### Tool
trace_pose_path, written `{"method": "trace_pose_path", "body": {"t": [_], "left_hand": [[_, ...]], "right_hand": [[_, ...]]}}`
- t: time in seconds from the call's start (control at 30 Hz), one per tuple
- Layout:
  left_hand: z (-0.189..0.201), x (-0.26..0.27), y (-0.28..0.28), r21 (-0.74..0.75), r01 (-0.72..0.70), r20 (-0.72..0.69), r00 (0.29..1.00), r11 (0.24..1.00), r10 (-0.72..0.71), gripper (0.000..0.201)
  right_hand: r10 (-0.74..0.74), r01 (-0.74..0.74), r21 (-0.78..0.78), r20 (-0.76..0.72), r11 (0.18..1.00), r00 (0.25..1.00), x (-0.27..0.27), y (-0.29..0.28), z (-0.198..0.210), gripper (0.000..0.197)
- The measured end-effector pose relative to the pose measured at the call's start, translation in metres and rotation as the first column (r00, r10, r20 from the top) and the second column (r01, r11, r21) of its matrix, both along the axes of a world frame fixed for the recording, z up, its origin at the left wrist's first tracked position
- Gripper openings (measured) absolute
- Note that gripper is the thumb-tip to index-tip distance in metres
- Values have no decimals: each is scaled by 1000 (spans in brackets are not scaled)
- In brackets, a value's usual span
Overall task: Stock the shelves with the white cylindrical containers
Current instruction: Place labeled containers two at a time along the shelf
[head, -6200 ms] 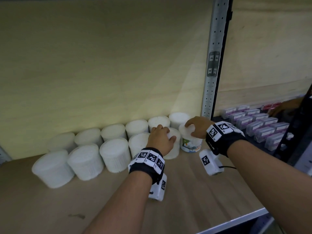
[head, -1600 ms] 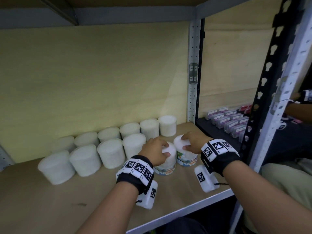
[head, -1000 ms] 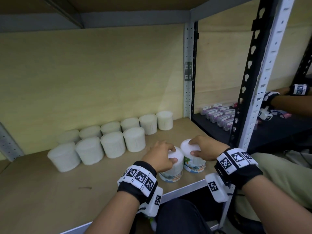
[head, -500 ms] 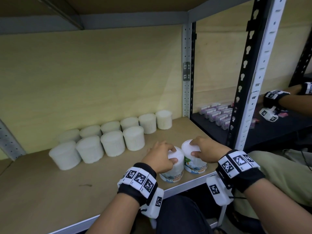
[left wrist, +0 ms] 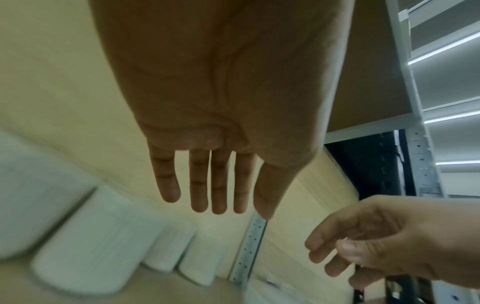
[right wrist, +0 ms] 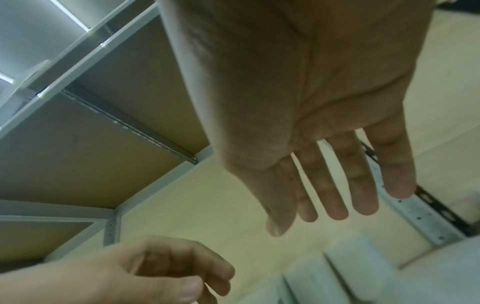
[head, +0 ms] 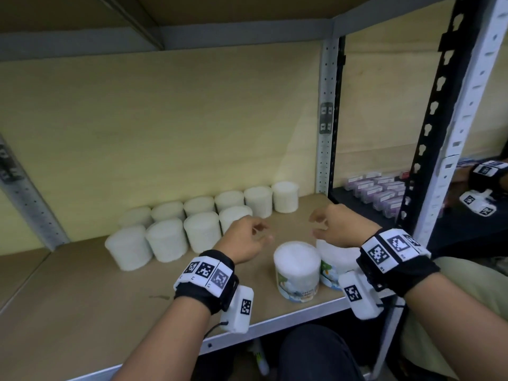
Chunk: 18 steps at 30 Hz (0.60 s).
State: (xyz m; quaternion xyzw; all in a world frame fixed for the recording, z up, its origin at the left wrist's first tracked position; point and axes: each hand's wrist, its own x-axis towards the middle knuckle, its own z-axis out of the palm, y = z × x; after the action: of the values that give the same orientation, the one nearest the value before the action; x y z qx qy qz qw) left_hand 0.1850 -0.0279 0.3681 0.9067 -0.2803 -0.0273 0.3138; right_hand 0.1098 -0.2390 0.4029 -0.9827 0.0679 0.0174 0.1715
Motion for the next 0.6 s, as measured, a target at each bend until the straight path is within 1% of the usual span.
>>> {"method": "trace_pose_path", "body": {"t": [0.13,0.23,0.37,0.47,0.6], "left_hand": [[7,23,33,16,-114,34,993,993,113,35],[9,42,55,11,-191,25,981,982,191,36],[7,66,79,68,-243,18,970,968,242,37],[3,87,91,86,-285,14,958,955,285,39],[-4,113,99,113,-305,20,952,946,304,44]], "right_hand": [[54,-58,61,62,996,997,25,35,12,40],[115,-115,21,18,993,993,45,65,17,42],[172,-172,-25,-9,985,985,81,96,16,45],[172,-177,-66,-73,982,982,110,112,17,49],[133,-149,-119,-134,982,982,150,123,12,51]]}}
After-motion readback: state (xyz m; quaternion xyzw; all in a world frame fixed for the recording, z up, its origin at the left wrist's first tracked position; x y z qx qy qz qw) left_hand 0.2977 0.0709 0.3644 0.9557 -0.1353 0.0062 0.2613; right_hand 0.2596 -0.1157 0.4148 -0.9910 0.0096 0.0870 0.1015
